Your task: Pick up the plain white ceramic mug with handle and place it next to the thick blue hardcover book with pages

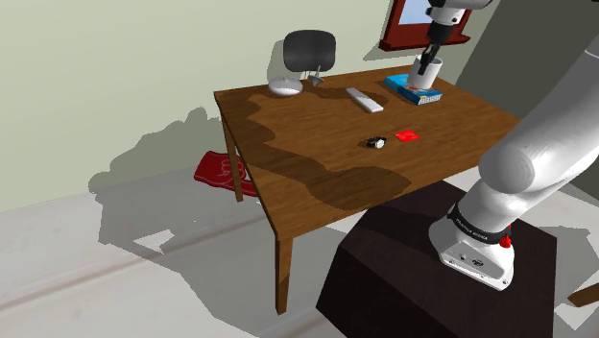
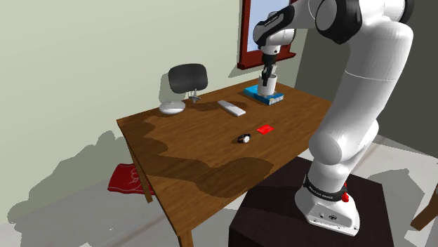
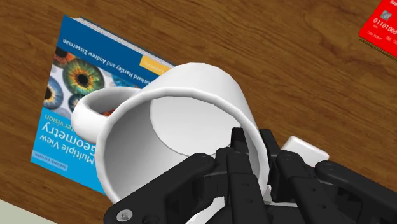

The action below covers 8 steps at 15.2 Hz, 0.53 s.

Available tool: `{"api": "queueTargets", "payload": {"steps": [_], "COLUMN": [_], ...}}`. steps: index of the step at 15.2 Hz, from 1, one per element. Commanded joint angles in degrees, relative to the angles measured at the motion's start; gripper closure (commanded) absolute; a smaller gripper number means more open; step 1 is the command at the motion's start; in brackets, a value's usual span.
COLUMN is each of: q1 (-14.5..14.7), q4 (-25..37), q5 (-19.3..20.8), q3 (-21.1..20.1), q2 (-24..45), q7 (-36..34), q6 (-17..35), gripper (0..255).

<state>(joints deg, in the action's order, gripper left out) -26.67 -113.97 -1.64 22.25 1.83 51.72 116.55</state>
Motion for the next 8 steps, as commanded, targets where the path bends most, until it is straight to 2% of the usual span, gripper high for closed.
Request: {"api": "queueTargets", "payload": {"steps": [1, 8], "q1": [0.0, -0.2], "q4": [-0.6, -3.8], "q5": [-0.4, -1.4], "q3": [0.0, 0.0], "q2": [0.8, 2.9], "q7": [0.3, 1.0], "q6": [1.4, 6.5], "gripper": [255, 255]}}
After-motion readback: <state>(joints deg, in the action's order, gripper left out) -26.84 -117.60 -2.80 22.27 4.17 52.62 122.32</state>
